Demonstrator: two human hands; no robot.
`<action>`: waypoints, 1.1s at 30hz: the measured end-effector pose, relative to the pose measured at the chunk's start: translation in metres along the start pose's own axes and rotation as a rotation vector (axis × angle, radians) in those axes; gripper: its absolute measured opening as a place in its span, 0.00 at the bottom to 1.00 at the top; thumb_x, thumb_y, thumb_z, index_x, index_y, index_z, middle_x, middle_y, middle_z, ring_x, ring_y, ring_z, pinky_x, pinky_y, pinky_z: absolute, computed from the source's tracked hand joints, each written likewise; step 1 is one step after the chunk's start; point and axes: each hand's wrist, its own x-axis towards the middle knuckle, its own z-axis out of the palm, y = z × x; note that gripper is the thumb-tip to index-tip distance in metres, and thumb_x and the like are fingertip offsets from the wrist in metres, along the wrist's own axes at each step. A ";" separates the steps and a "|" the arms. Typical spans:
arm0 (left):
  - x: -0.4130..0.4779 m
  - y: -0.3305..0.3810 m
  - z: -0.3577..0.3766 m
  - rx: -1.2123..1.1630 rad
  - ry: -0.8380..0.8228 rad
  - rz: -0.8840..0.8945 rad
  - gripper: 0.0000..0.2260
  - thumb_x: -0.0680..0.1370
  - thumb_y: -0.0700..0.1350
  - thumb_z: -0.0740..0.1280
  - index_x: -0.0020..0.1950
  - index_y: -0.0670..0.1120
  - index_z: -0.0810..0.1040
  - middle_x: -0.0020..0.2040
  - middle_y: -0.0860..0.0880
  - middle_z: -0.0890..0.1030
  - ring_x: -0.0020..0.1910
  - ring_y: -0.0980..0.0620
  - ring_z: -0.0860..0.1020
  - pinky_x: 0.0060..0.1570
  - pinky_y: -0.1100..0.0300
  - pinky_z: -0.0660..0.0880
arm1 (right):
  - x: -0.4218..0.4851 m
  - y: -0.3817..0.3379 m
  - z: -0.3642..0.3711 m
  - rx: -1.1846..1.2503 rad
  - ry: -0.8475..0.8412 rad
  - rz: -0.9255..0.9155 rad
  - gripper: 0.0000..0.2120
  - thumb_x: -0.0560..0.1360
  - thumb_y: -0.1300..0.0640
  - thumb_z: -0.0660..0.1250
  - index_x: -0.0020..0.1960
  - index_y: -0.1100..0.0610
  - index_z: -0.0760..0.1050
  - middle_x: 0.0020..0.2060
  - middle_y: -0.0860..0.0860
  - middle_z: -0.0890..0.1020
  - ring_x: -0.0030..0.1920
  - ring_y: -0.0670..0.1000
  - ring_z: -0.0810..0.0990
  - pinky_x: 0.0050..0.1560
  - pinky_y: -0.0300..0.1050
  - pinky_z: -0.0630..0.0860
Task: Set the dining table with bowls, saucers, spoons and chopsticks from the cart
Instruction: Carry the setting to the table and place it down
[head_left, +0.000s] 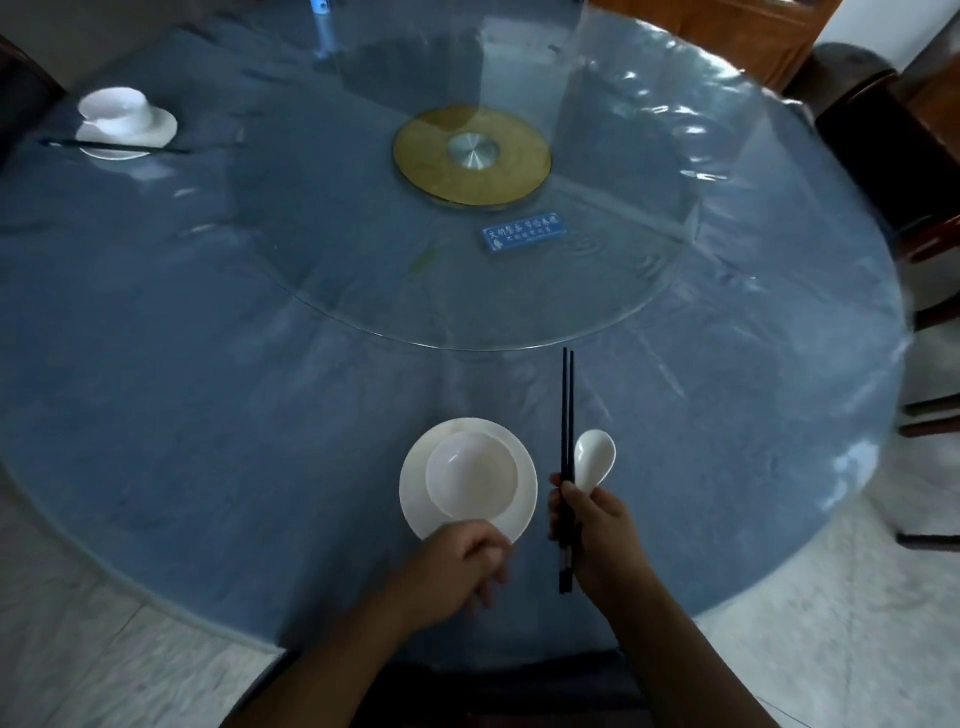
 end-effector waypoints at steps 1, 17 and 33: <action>0.002 0.002 0.013 -0.055 -0.070 -0.021 0.06 0.83 0.40 0.62 0.56 0.47 0.77 0.49 0.41 0.82 0.39 0.50 0.82 0.36 0.57 0.79 | -0.002 0.000 0.001 0.019 -0.017 0.003 0.08 0.82 0.64 0.60 0.52 0.64 0.78 0.33 0.53 0.79 0.31 0.49 0.75 0.33 0.43 0.71; 0.020 -0.017 0.056 -0.326 -0.073 -0.086 0.07 0.81 0.42 0.67 0.44 0.42 0.77 0.34 0.45 0.82 0.31 0.48 0.82 0.31 0.57 0.80 | 0.023 0.001 -0.014 -0.404 0.049 -0.028 0.14 0.76 0.57 0.71 0.48 0.69 0.79 0.26 0.48 0.71 0.27 0.46 0.69 0.28 0.43 0.67; 0.038 -0.050 0.039 -0.170 -0.124 -0.149 0.08 0.82 0.44 0.65 0.43 0.45 0.75 0.35 0.46 0.83 0.26 0.52 0.80 0.23 0.63 0.73 | 0.120 -0.021 0.025 -0.711 -0.003 0.005 0.12 0.73 0.61 0.69 0.33 0.59 0.72 0.23 0.53 0.70 0.22 0.50 0.66 0.24 0.39 0.62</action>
